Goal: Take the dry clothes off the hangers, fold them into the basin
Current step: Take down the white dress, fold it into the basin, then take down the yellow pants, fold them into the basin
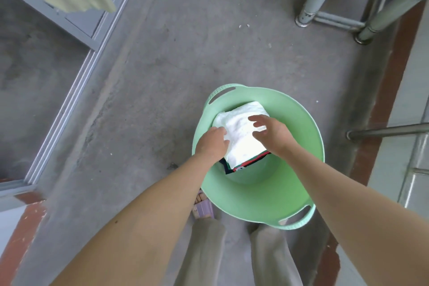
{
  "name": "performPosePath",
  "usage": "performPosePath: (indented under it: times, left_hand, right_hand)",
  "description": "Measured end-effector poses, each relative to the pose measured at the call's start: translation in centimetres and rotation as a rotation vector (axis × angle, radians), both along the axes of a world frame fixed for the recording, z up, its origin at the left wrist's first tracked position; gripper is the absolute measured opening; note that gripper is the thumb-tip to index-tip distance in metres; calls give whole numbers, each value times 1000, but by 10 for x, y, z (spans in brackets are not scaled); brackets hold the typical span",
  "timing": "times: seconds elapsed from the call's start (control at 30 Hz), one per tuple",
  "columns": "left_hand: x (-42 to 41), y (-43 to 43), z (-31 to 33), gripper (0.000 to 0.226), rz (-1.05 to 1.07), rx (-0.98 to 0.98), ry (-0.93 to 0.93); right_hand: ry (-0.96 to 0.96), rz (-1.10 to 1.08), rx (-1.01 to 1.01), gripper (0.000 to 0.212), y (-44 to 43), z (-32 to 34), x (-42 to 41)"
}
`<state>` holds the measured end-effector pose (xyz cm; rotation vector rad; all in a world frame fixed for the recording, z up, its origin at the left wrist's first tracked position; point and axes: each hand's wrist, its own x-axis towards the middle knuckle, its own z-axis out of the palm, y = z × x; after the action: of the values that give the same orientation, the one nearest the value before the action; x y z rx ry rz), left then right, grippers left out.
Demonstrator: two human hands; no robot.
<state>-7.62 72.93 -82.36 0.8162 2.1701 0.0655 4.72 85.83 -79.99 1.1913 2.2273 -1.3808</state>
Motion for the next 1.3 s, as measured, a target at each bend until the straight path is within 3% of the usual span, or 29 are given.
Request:
performPosePath:
  times: [0.13,0.37,0.57,0.9,1.3]
  left_hand:
    - [-7,-4,64,31,-74,33,-48]
    - [-31,-27,167,25,75,211,-110]
    - [-58,-56,250,21,19,270,-56]
    - [-100,-79,351,21,-8,412,65]
    - [-149,-96,476,17,127,573,223]
  right_hand:
    - [-34,-7,3,40,-10,54,-2]
    - [-18,-98,-33,38,-64,145,5]
    - [57,-168,8,34,-93,221,-10]
    - [134,-63,143,32,-100,319,-51]
    - [331,141,273,31,-61,423,-126]
